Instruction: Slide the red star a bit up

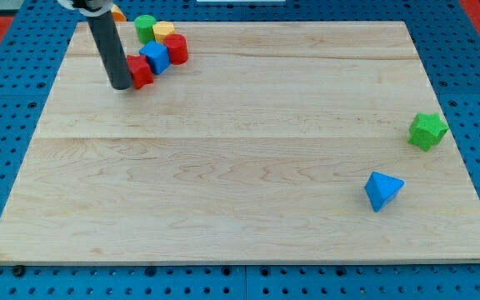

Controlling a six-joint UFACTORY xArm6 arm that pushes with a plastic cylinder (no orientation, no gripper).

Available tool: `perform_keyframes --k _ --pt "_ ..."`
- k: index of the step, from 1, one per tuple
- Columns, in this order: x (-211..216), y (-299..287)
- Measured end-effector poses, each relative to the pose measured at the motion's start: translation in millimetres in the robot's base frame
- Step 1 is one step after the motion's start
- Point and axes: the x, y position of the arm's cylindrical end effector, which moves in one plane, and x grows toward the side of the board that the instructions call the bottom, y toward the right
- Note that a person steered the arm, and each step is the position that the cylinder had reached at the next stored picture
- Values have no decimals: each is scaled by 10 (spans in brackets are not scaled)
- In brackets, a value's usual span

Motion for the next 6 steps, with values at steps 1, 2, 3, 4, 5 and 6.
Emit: perform_keyframes --k 1,2,3,4,5,6 --pt "211 -16" --pt "448 255" --pt "331 569" --pt "82 544" --pt "-244 415" --pt "-258 133"
